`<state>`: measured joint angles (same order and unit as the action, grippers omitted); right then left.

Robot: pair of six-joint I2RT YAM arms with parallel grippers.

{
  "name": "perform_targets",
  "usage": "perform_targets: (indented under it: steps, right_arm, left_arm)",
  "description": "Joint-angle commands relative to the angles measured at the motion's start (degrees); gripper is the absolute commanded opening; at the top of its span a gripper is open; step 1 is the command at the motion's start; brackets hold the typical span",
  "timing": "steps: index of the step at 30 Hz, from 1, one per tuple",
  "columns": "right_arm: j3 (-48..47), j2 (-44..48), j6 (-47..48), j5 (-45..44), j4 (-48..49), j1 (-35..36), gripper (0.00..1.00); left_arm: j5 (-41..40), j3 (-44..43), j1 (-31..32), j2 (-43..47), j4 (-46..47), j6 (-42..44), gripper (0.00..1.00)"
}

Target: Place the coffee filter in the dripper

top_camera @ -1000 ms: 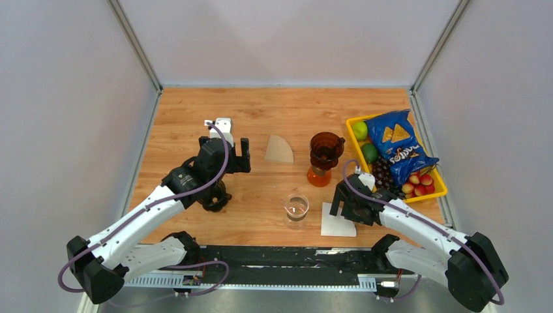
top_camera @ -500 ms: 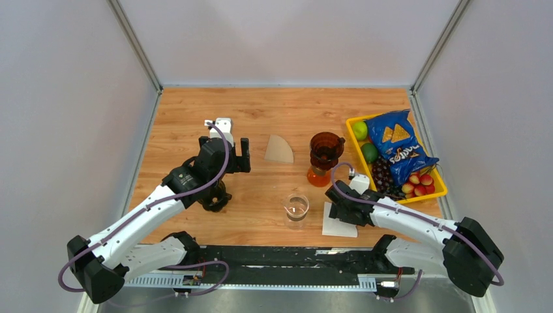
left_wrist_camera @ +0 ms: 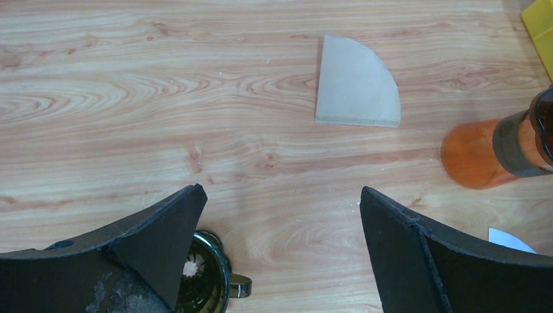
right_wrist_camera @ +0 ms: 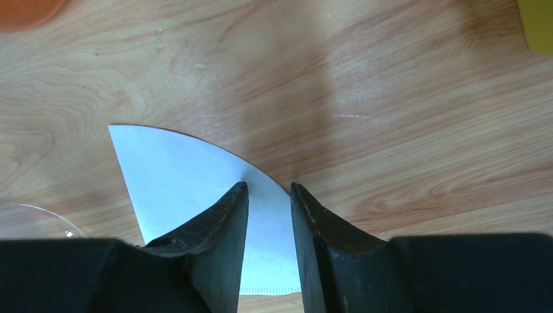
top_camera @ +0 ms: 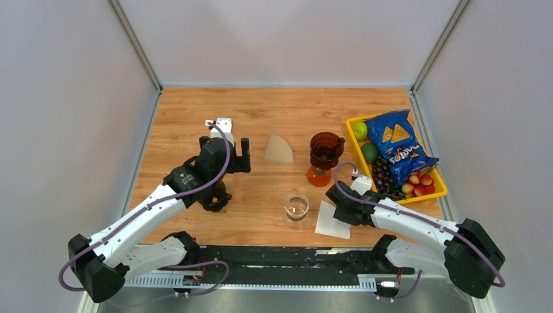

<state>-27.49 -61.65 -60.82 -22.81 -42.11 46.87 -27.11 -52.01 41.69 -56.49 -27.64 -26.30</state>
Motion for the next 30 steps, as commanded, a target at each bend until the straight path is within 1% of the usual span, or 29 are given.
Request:
perform_targets:
  steps: [1,5,8,10,12,15,18,20,22,26,30]
  right_arm:
    - [1.7,-2.9,-1.7,3.7,2.0,0.6,0.41]
    - [0.6,-1.7,2.3,5.5,2.2,0.6,0.47]
    - [-0.8,0.7,8.0,8.9,2.5,0.6,0.52]
    - [-1.1,1.7,10.0,11.5,2.5,0.6,0.57]
    - [-0.4,2.0,10.1,12.3,2.5,1.2,0.6]
    - [0.5,1.0,8.7,10.2,2.3,3.1,0.67]
    - [0.3,-1.7,6.0,6.6,2.3,7.1,0.68]
    - [-0.4,-4.2,3.9,4.0,1.5,9.9,0.67]
    - [-0.9,-7.2,1.7,1.4,0.1,12.2,0.64]
    - [-1.2,-11.2,-1.5,0.4,-0.8,13.3,0.47]
    - [-1.9,-10.2,-1.8,-0.4,-0.8,13.4,0.32]
  left_arm:
    - [-0.5,-1.1,-0.2,-0.3,0.1,-0.5,1.0]
    - [-0.3,-1.0,-0.2,-0.4,-0.4,-1.0,1.0]
    - [0.3,-0.9,-0.3,-0.5,-0.7,-1.3,1.0]
    - [0.7,-0.9,-0.2,-0.4,-1.1,-1.7,1.0]
    - [0.9,-0.8,-0.2,-0.3,-1.4,-2.0,1.0]
    - [0.6,-0.5,-0.2,0.2,-1.5,-2.3,1.0]
    - [0.2,-0.5,-0.2,0.3,-1.5,-2.3,1.0]
    - [-0.3,-0.6,-0.2,0.2,-1.8,-2.4,1.0]
    - [-0.8,-0.7,-0.2,0.0,-2.2,-2.5,1.0]
    - [-1.0,-1.0,-0.2,-0.3,-2.5,-2.6,1.0]
    - [-1.2,-1.3,-0.2,-0.5,-2.8,-2.6,1.0]
